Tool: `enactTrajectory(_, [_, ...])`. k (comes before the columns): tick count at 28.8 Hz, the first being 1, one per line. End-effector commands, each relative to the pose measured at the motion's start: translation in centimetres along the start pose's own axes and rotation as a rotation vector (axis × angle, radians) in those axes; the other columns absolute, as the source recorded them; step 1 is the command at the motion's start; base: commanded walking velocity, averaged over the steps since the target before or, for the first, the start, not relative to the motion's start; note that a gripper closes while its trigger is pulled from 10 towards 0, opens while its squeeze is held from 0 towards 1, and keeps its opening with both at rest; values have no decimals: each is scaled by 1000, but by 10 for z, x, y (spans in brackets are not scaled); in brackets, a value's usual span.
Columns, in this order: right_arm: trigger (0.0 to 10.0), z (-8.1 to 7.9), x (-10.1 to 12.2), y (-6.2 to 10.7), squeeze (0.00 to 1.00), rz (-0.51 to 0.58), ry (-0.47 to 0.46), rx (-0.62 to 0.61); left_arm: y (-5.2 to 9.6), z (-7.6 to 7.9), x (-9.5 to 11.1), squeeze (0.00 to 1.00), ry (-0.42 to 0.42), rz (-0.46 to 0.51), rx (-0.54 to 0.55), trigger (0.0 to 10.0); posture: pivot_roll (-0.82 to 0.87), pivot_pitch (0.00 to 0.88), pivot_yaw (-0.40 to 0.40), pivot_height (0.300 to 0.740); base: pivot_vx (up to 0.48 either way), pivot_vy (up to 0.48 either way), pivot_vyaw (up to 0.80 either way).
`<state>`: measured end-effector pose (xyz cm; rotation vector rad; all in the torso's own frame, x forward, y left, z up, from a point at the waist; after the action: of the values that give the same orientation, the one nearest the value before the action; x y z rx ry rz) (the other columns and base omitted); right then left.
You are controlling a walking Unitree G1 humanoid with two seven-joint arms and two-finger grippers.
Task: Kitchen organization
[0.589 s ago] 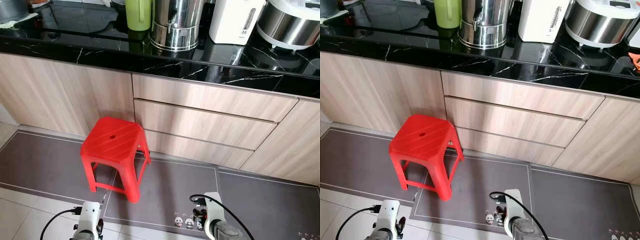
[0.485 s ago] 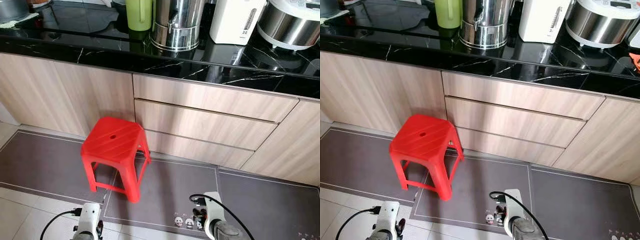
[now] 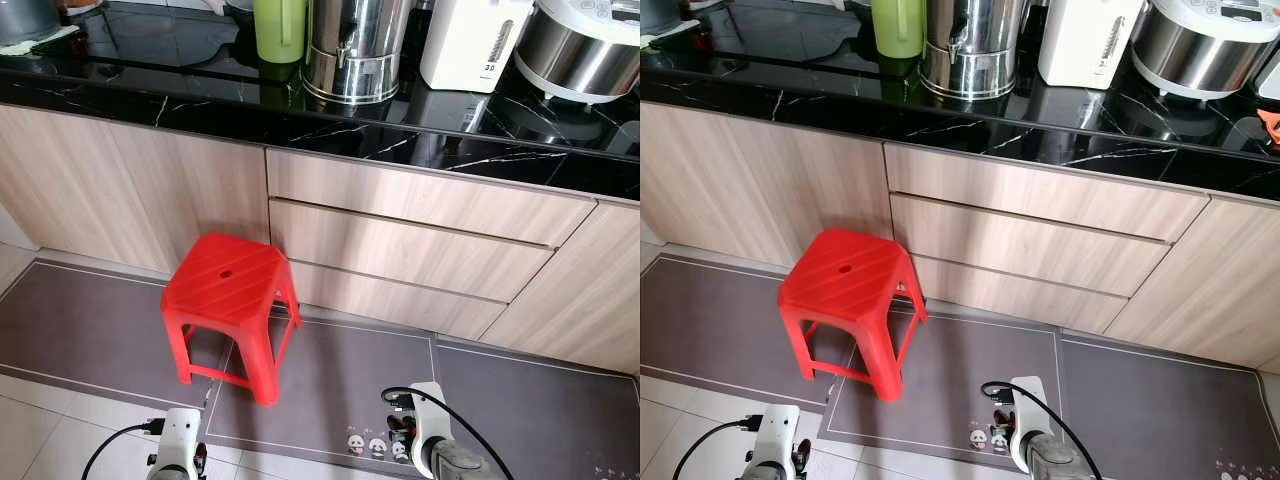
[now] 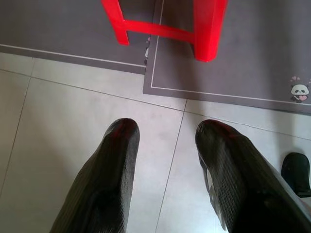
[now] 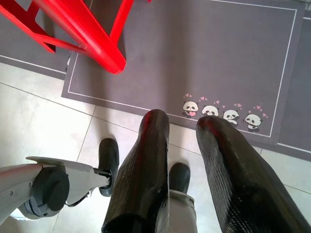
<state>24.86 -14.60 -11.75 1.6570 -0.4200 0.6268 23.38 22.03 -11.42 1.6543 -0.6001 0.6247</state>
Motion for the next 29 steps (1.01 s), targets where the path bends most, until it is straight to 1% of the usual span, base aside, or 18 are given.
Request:
enactTrajectory(1, [10000, 3, 2, 0, 0, 4, 1, -4, 2, 3, -5, 0, 8, -8, -8, 10000, 27, 22, -65, 740, 0, 0, 0])
enactTrajectory(4, [10000, 3, 0, 0, 0, -2, 9, -3, 2, 4, -4, 0, 9, -1, -14, 10000, 17, 24, -60, 740, 0, 0, 0])
enactTrajectory(7, [10000, 3, -1, 1, 0, -7, 1, -1, 2, 6, -3, 0, 1, 3, -25, 10000, 17, 24, -60, 740, 0, 0, -506])
enactTrajectory(11, [10000, 5, -6, 2, 0, -24, 19, -2, 2, 9, -3, 0, 19, 13, -35, 10000, 11, 6, -58, 740, 0, 0, -639])
enactTrajectory(17, [10000, 5, -6, 2, 0, -27, 24, -1, 2, 11, -3, 0, 25, 10, -47, 10000, 12, 0, -61, 740, 0, 0, -638])
enactTrajectory(19, [10000, 5, -5, 2, 0, -24, 30, 4, 2, 11, -3, 0, 20, 10, -49, 10000, 15, 0, -63, 740, 0, 0, -638])
enactTrajectory(21, [10000, 4, -5, 2, 0, -22, 36, 13, 2, 12, -4, 0, -5, 6, -55, 10000, 16, 0, -63, 740, 0, 0, -631])
enactTrajectory(23, [10000, 2, -5, 2, 0, -26, 58, 23, 2, 13, -4, 0, -22, 3, -58, 10000, 15, 0, -64, 740, 0, -431, -606])
enactTrajectory(27, [10000, 2, -5, 2, 0, -28, 65, 28, 2, 13, -5, 0, -6, -1, -52, 10000, 15, 0, -64, 740, 0, -480, -606])
enactTrajectory(29, [10000, 2, -6, 2, 0, -29, 66, 30, 2, 15, -6, 0, -14, -6, -57, 10000, 15, 0, -68, 740, 0, 0, -594])
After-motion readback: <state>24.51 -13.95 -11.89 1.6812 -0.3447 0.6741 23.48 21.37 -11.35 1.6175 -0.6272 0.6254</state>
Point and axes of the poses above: a point about 5 cm out from each wrist's last joint towards the gripper, its own y axis pointing back from the gripper into the wrist, its own x axis along the axis of the wrist's last joint, z = x × y, the point moved 6 cm from there along -y, pointing out of the wrist towards the gripper, and after that the axes turned 3 degrees about y, right-handed, at the moved point
